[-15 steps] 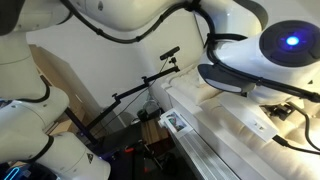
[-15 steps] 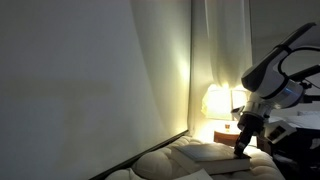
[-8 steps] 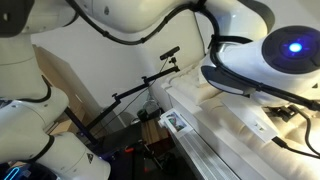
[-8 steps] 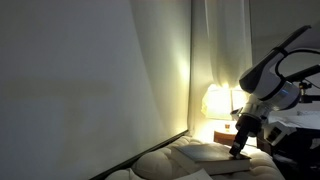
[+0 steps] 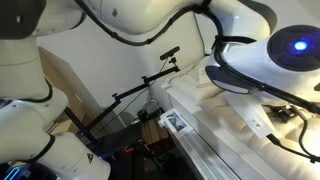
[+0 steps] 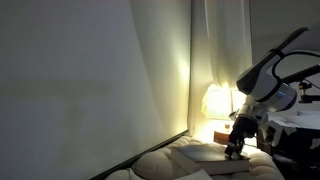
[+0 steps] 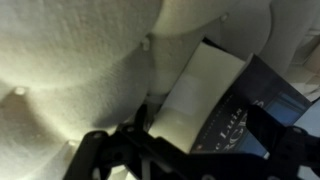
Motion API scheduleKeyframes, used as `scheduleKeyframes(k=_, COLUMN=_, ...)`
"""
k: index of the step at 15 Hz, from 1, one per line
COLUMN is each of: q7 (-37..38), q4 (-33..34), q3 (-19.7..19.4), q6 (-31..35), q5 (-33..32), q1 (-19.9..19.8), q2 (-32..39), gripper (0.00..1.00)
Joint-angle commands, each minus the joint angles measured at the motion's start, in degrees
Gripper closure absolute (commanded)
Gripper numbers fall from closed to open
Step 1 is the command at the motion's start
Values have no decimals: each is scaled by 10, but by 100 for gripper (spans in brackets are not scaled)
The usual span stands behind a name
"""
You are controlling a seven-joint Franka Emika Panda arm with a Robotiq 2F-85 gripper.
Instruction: Pick up the black book and position it on top of the white book
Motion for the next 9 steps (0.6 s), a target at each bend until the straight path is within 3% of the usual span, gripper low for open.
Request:
scheduleKeyframes(k=1, q7=82, q4=31, q3=-25, q6=-11, q5=-39, q1=27, q2=31, gripper=0)
scheduleKeyframes(k=4, q7=128, q4=43, q3=-24, q6=-20, q5=-82, q1=33, q2=39, gripper=0)
scheduleKeyframes(k=9, q7=122, q4=66, q3=-5, q6=-24, q5=-103, q1=20, q2=56, gripper=0)
